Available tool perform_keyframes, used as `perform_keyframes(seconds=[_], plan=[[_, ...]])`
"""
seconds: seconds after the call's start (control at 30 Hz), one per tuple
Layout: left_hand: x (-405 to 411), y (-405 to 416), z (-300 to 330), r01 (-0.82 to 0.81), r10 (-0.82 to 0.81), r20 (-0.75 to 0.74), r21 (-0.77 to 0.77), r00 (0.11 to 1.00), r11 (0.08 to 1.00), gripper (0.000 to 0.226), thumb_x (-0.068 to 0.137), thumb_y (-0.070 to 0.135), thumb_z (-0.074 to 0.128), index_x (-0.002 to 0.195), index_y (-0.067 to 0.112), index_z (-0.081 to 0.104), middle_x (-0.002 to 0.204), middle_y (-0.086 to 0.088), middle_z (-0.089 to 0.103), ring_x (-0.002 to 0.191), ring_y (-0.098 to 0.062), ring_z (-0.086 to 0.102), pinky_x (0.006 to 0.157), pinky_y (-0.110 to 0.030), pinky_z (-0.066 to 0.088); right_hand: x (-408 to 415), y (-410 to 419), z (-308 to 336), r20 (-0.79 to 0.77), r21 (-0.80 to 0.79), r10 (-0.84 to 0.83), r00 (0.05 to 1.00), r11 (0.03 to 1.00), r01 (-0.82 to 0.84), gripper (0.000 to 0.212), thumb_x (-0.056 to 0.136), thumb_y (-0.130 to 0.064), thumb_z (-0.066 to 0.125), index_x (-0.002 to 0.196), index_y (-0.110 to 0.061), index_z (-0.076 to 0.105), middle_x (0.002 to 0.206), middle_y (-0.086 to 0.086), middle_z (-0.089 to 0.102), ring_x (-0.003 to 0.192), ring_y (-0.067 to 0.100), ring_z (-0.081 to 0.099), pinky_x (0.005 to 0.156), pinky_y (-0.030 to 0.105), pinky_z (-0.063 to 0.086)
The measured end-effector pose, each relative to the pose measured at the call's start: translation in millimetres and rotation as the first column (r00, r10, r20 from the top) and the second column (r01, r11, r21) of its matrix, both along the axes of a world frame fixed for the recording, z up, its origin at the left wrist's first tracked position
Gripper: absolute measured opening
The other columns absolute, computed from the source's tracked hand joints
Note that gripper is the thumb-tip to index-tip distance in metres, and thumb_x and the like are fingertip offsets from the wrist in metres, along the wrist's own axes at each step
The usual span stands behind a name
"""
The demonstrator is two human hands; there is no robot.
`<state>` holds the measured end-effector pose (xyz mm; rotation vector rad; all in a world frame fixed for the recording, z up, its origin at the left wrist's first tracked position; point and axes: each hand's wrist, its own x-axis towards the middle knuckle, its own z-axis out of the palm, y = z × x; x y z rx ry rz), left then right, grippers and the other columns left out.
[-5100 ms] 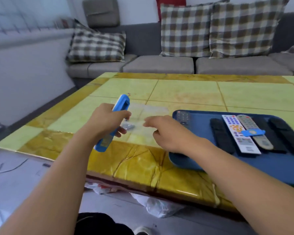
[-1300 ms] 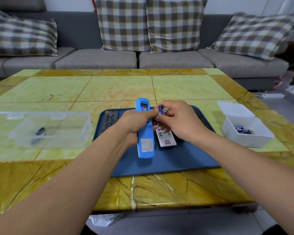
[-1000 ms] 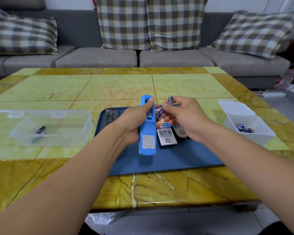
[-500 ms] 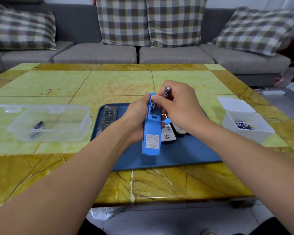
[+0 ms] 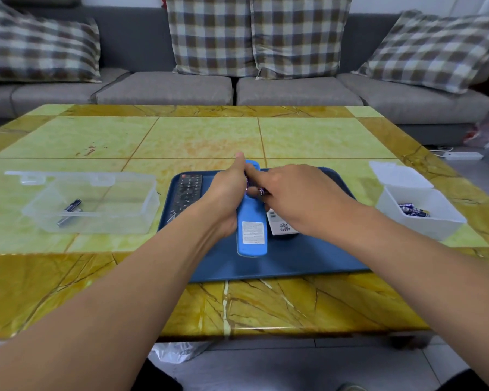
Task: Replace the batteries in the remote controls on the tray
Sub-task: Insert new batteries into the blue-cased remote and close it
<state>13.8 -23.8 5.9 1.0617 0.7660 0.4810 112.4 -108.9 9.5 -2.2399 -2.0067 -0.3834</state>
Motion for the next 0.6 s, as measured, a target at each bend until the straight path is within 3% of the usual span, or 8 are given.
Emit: perform_keyframes(seconds=[0.07,0.2,0.27,0.37,0.5,0.53,0.57,0.6], plan=[[-3,7,-2,-0.007,0.008,-0.018,0.033,1.000,0.999,0.040,0.103,0.046,0.048,0.097,0.009,0.062,0.076,-0.005,0.066,0.061,-0.021,0.065,0.069,-0.038,0.058,0,-5,2,-0.076,-0.073,-0.006,0.997,0.997,0.000,0.052,0.104,-0.047,0.032,0.154,-0.036,0.021,0.089,0.000,0.056,0.086,0.030,0.059,0.058,0.036,0.036],[-10,10,-1,0.033,-0.021,-0.087,0.133,0.996,0.991,0.028,0.103,0.030,0.053,0.089,0.008,0.060,0.064,-0.004,0.066,0.055,-0.020,0.062,0.059,-0.033,0.055,2,-10,2,-0.072,-0.102,-0.005,0.997,0.995,-0.003,0.047,0.104,-0.051,0.030,0.150,-0.045,0.022,0.083,-0.002,0.055,0.077,0.026,0.053,0.049,0.031,0.023],[-13,9,-1,0.007,0.003,-0.061,0.155,0.998,0.988,0.028,0.104,0.028,0.049,0.087,0.008,0.059,0.059,-0.004,0.065,0.051,-0.019,0.060,0.056,-0.031,0.055,1,-7,2,-0.132,-0.077,0.018,0.991,0.997,-0.028,0.048,0.104,-0.048,0.032,0.151,-0.045,0.022,0.081,-0.006,0.059,0.073,0.023,0.056,0.051,0.031,0.029],[-14,9,1,0.022,-0.017,-0.026,0.198,1.000,0.980,0.032,0.107,0.031,0.044,0.093,0.008,0.061,0.060,-0.005,0.067,0.050,-0.020,0.061,0.056,-0.032,0.056,7,-5,1,-0.478,0.053,0.090,0.874,0.996,-0.074,0.044,0.105,-0.036,0.043,0.148,-0.038,0.040,0.091,-0.011,0.069,0.068,0.008,0.055,0.064,0.026,0.042],[-15,9,2,0.025,-0.021,-0.016,0.251,1.000,0.968,0.037,0.107,0.035,0.043,0.093,0.006,0.061,0.062,-0.006,0.069,0.048,-0.018,0.063,0.050,-0.027,0.056,7,-8,-3,-0.535,0.111,0.128,0.835,0.991,-0.081,0.043,0.105,-0.028,0.045,0.147,-0.035,0.044,0.073,-0.023,0.061,0.057,-0.005,0.051,0.058,0.015,0.035],[-14,10,3,0.016,-0.014,-0.010,0.272,1.000,0.962,0.038,0.107,0.036,0.044,0.091,0.007,0.062,0.061,-0.005,0.070,0.047,-0.017,0.064,0.049,-0.026,0.055,5,-8,-5,-0.634,0.143,0.151,0.759,0.987,-0.077,0.042,0.106,-0.024,0.045,0.147,-0.030,0.046,0.065,-0.027,0.058,0.055,-0.009,0.052,0.058,0.012,0.034],[-13,9,5,0.010,-0.012,0.003,0.286,1.000,0.958,0.038,0.107,0.036,0.044,0.091,0.007,0.062,0.060,-0.005,0.070,0.047,-0.016,0.064,0.048,-0.024,0.054,3,-8,-4,-0.774,0.185,0.178,0.607,0.981,-0.053,0.040,0.106,-0.019,0.043,0.145,-0.023,0.049,0.055,-0.027,0.054,0.049,-0.007,0.050,0.054,0.009,0.034],[-12,8,7,0.011,-0.017,0.018,0.288,1.000,0.958,0.038,0.107,0.036,0.043,0.093,0.006,0.063,0.060,-0.005,0.070,0.047,-0.015,0.064,0.047,-0.023,0.053,4,-9,-3,-0.894,0.219,0.203,0.399,0.976,-0.005,0.037,0.107,-0.016,0.042,0.142,-0.016,0.053,0.048,-0.021,0.049,0.040,-0.001,0.044,0.048,0.009,0.031]])
